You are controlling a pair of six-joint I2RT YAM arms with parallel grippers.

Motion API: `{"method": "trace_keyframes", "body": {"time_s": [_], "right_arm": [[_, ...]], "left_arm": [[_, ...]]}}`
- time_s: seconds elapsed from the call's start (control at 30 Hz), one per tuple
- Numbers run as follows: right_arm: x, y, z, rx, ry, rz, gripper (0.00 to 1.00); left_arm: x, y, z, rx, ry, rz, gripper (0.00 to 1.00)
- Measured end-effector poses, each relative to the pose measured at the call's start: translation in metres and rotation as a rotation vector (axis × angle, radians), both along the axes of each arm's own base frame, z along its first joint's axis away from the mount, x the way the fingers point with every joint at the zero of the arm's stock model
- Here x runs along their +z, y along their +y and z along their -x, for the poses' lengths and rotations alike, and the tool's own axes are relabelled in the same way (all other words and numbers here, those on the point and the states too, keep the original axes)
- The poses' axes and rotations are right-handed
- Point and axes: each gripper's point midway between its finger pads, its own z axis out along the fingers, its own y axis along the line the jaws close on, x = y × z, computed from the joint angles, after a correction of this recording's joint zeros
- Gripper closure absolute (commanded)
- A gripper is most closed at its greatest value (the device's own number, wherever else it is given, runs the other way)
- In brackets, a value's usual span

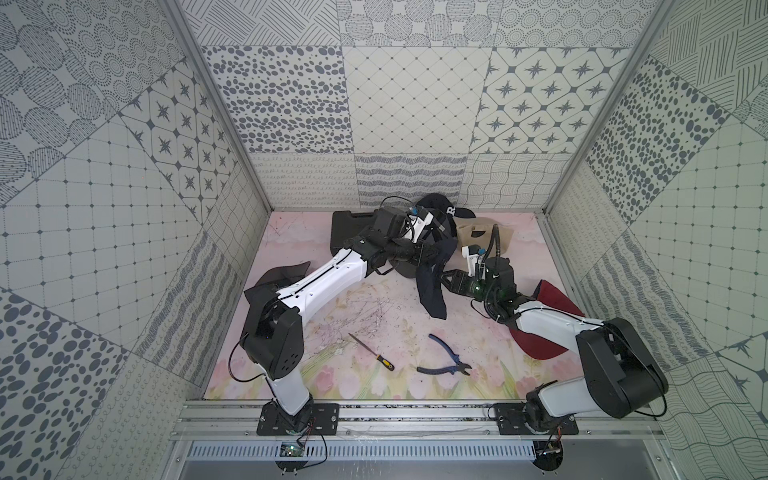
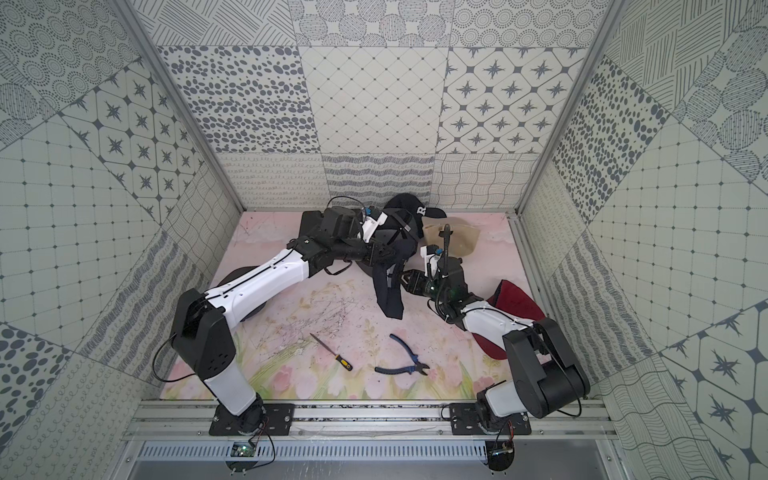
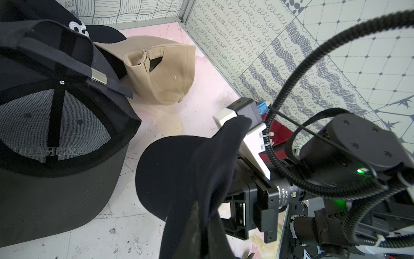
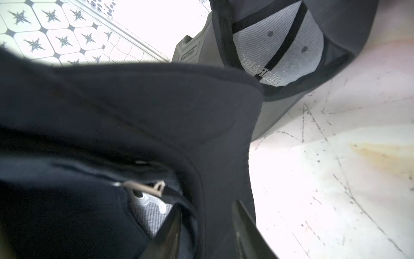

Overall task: Open the adjustable buckle of the baseball cap
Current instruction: Pick up the baseball cap from the center of the board.

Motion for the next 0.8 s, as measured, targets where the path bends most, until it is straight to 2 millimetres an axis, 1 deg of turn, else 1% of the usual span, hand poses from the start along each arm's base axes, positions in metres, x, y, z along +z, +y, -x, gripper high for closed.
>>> {"method": "trace_keyframes", "body": {"time_s": [0.17,0.2,0.37,0.5,0.57,0.6,0.73,0.8], "right_arm": [[0.008,0.006,0.001,0.036,-0.039,-0.010,0.98],[0.008,0.006,0.002,0.042,-0.041,-0.010,1.00],[0.012,0.005,0.006,0.057,-0.059,0.015,1.00],[0.026,0.003,0.011,0.072,-0.099,0.038,1.00],[0.031,0.002,0.015,0.083,-0.122,0.052,1.00],[0.034,0.001,0.017,0.091,-0.132,0.059,1.00],[0.038,0.000,0.024,0.127,-0.157,0.085,1.00],[0.040,0.001,0.027,0.150,-0.169,0.095,1.00]], "left_arm": [[0.001,0.001,0.001,-0.002,-0.003,0.000,1.00],[0.001,0.001,0.001,-0.001,-0.003,0.000,1.00],[0.003,0.003,0.000,0.011,-0.014,-0.003,1.00],[0.006,0.008,-0.004,0.042,-0.031,-0.012,1.00],[0.005,0.011,-0.008,0.060,-0.033,-0.019,0.94],[0.003,0.014,-0.010,0.069,-0.032,-0.022,0.89],[-0.005,0.027,-0.020,0.116,-0.015,-0.036,0.59],[-0.009,0.034,-0.022,0.132,-0.006,-0.044,0.50]]}}
